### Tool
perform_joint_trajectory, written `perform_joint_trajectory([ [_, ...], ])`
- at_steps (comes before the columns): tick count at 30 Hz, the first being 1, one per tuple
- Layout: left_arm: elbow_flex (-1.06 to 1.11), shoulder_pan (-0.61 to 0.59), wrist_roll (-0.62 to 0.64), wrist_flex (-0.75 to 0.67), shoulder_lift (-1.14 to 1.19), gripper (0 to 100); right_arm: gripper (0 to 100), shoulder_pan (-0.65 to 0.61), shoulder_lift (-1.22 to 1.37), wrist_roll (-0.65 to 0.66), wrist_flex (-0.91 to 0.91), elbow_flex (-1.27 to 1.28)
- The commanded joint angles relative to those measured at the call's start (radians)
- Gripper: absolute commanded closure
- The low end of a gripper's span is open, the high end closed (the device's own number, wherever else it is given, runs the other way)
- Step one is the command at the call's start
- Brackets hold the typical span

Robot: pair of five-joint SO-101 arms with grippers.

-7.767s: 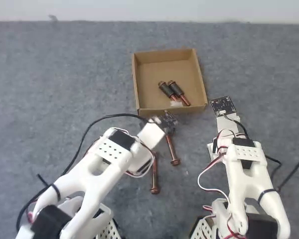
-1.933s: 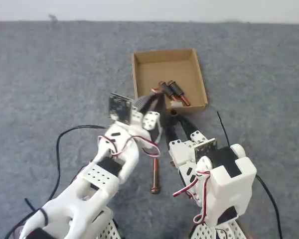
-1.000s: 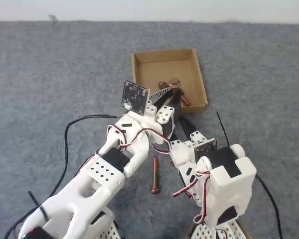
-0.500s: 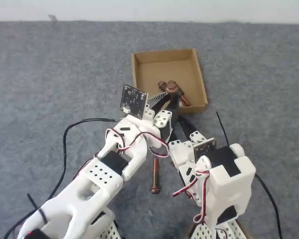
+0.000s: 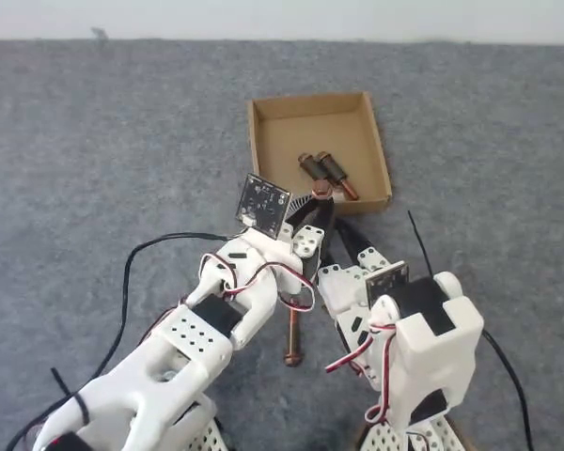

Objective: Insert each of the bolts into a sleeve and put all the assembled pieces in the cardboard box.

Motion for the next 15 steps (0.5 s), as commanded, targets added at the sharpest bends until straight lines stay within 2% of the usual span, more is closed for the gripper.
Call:
perform_joint_trajectory([
  [1,0.038,0.003,-0.058,-0.002,-0.015,99,99.3,0.036,-0.008,-0.003,-0.005,-0.029],
  [5,0.076,-0.003,-0.161,-0.002,-0.015,99,99.3,0.038,-0.010,-0.003,-0.004,-0.029],
  [9,0.085,-0.008,-0.166,-0.002,-0.015,97,99.3,0.038,-0.010,-0.003,-0.002,-0.029],
  [13,0.105,-0.058,-0.163,-0.002,-0.017,85,99.3,0.041,-0.010,-0.003,-0.001,-0.037],
  [15,0.117,-0.089,-0.120,-0.005,-0.023,79,99.3,0.041,-0.008,-0.003,0.001,-0.040],
])
